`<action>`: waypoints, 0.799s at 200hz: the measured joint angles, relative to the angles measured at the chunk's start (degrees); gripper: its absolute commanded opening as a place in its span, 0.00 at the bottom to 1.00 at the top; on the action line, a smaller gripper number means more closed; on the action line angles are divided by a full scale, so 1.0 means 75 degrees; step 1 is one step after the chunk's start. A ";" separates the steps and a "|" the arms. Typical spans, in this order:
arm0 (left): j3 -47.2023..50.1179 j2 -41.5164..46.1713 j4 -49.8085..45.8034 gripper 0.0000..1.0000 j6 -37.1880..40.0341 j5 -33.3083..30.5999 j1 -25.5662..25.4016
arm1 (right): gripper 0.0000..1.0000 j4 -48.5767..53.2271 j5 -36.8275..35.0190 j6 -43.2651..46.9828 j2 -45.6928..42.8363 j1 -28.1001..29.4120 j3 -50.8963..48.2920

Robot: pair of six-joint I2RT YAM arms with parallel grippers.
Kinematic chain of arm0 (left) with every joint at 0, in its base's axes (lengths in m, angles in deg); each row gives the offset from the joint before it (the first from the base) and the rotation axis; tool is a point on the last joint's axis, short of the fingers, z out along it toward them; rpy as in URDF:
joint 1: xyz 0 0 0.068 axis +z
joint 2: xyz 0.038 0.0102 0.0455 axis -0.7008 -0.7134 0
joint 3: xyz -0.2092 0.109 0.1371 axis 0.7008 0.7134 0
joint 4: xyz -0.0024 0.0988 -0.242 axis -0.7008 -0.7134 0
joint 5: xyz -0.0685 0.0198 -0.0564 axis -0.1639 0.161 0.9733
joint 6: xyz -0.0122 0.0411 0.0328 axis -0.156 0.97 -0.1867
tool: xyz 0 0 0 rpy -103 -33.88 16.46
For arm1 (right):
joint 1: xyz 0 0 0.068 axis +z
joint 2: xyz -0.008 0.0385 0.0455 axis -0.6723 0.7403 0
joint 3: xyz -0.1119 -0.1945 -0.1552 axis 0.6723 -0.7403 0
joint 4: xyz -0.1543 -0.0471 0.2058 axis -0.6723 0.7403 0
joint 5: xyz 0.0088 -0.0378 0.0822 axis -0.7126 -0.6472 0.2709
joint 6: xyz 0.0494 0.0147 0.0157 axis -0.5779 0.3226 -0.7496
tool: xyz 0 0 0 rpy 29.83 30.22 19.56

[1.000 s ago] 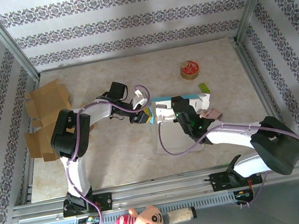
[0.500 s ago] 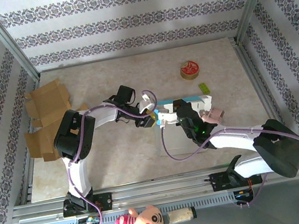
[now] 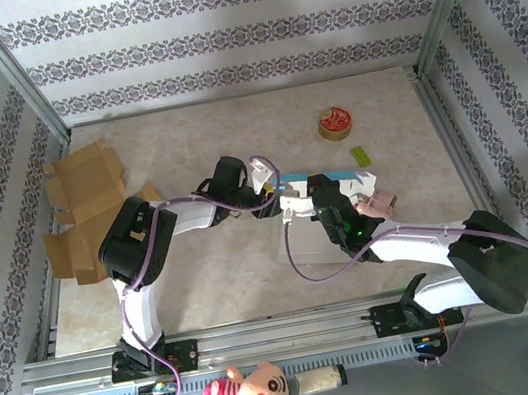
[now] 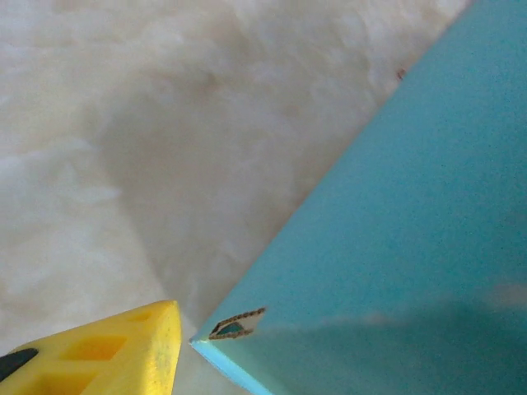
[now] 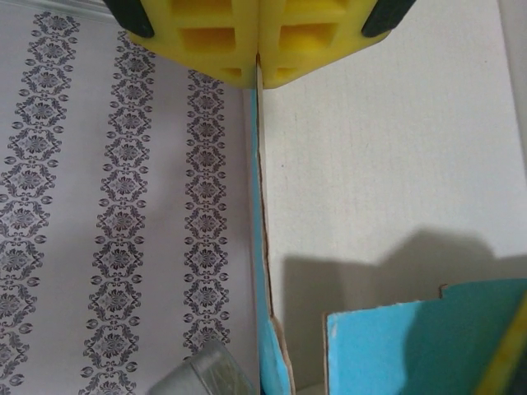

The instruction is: Fold the paper box

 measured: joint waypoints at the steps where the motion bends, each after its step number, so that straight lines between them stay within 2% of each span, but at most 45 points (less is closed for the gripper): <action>1: 0.0000 -0.0003 0.0023 0.51 -0.0047 -0.0055 -0.0009 | 0.00 0.0003 0.0000 0.0000 0.0000 0.0000 0.0000; 50: 0.0035 -0.0050 0.0644 0.39 -0.1096 -0.1311 -0.0204 | 0.00 0.0009 -0.0035 -0.0149 -0.0003 0.0000 0.0000; 95: 0.0361 -0.0050 0.1285 0.29 -0.1632 -0.1804 -0.0251 | 0.04 0.0070 -0.0003 -0.0239 0.0032 0.0000 0.0006; 119: 0.0367 -0.0076 0.1346 0.30 -0.1719 -0.1938 -0.0262 | 0.08 0.0326 0.0026 -0.0458 0.0143 0.0000 0.0195; 144: 0.0367 -0.0134 0.1527 0.42 -0.1743 -0.1880 -0.0286 | 0.09 0.0781 0.0055 -0.0924 0.0277 -0.0003 0.0542; 160: 0.0391 -0.0169 0.1714 0.43 -0.1772 -0.1801 -0.0286 | 0.09 0.0962 0.0052 -0.1137 0.0370 -0.0006 0.0679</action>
